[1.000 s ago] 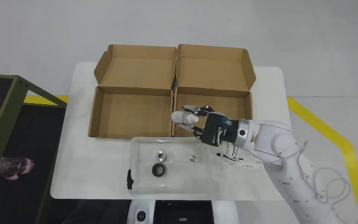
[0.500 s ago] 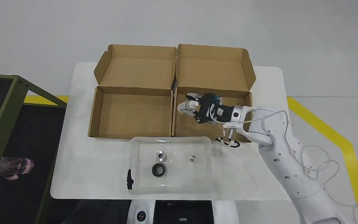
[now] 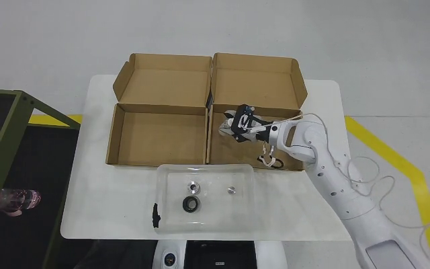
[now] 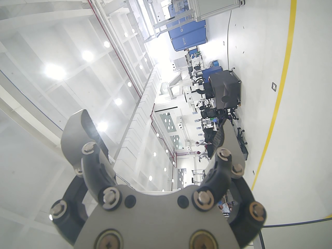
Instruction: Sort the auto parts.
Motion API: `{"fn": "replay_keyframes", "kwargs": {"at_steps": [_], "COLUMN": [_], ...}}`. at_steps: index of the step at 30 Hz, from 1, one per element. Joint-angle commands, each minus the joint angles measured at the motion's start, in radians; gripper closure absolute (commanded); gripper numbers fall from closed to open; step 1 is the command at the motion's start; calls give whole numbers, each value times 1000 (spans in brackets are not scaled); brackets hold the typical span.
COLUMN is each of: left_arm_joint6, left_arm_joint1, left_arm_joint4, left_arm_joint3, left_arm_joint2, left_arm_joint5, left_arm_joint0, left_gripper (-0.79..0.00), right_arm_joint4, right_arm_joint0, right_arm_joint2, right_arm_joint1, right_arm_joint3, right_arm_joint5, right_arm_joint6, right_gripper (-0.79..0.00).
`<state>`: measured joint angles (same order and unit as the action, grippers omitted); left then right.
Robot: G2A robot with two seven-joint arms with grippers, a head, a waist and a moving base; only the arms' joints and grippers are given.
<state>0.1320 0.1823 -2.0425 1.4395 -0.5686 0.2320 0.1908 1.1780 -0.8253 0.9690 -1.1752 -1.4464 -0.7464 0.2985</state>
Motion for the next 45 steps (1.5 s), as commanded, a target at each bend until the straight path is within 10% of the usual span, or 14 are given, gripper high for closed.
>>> {"fn": "replay_keyframes", "kwargs": {"at_steps": [1, 5, 8, 17, 45], "left_arm_joint6": [0, 0, 0, 0, 0], "left_arm_joint1": [0, 0, 0, 0, 0], "left_arm_joint4": [0, 0, 0, 0, 0], "left_arm_joint3": [0, 0, 0, 0, 0], "left_arm_joint2": [0, 0, 0, 0, 0], "left_arm_joint5": [0, 0, 0, 0, 0], "left_arm_joint0": [0, 0, 0, 0, 0], "left_gripper": [-785, -785, -785, -785, -785], "right_arm_joint4": [6, 18, 20, 18, -64], "right_arm_joint0": [15, 35, 39, 48, -219], "right_arm_joint2": [-17, -40, -49, -52, 123], "right_arm_joint1": [-5, -14, -18, -24, 54], "right_arm_joint3": [28, 67, 87, 86, -499], "right_arm_joint5": [3, 17, 29, 36, -92], "right_arm_joint6": [2, 3, 5, 1, 255], "right_gripper": [0, -34, -274, -610, -785]}}
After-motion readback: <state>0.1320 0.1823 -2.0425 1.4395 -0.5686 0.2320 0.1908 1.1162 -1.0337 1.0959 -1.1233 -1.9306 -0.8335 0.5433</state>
